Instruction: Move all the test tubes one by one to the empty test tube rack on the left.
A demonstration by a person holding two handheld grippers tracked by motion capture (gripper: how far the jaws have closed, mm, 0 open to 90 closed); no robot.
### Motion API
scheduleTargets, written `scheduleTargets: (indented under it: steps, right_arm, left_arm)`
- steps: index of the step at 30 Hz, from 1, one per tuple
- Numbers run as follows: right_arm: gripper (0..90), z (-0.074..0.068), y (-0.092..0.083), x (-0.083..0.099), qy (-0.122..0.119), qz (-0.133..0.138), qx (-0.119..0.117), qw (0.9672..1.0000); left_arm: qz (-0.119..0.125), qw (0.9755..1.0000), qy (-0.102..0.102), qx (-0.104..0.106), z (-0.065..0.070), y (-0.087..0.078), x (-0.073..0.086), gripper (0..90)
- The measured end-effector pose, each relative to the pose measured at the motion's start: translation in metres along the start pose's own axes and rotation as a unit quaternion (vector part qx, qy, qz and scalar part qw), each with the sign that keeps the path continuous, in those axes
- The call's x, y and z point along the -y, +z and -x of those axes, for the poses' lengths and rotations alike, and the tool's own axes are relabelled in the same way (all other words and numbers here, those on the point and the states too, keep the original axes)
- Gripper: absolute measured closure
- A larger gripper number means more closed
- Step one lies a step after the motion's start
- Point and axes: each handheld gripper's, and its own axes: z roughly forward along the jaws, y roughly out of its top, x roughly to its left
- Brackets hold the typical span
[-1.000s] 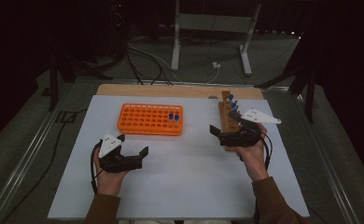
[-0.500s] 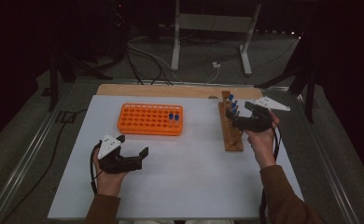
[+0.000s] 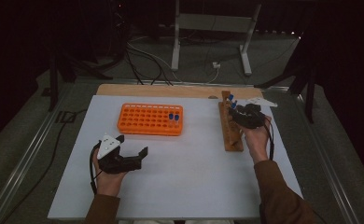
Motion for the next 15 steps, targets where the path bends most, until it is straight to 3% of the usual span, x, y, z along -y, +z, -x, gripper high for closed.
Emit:
scheduleTargets:
  steps: [8, 13, 15]
  right_arm:
    - [71.4, -0.001, 0.009, 0.008, 0.006, -0.016, 0.005, 0.9998]
    - [75.1, -0.002, 0.013, 0.016, 0.005, -0.022, 0.013, 0.9997]
    - [76.1, -0.004, 0.013, 0.017, -0.008, -0.021, 0.021, 0.9995]
  left_arm:
    - [0.000, 1.0000, 0.000, -0.002, -0.001, 0.000, 0.000, 0.7]
    - [-0.002, 1.0000, 0.001, -0.004, 0.000, -0.001, 0.001, 0.8]
    - [-0.004, 1.0000, 0.001, -0.003, 0.001, 0.000, 0.002, 0.8]
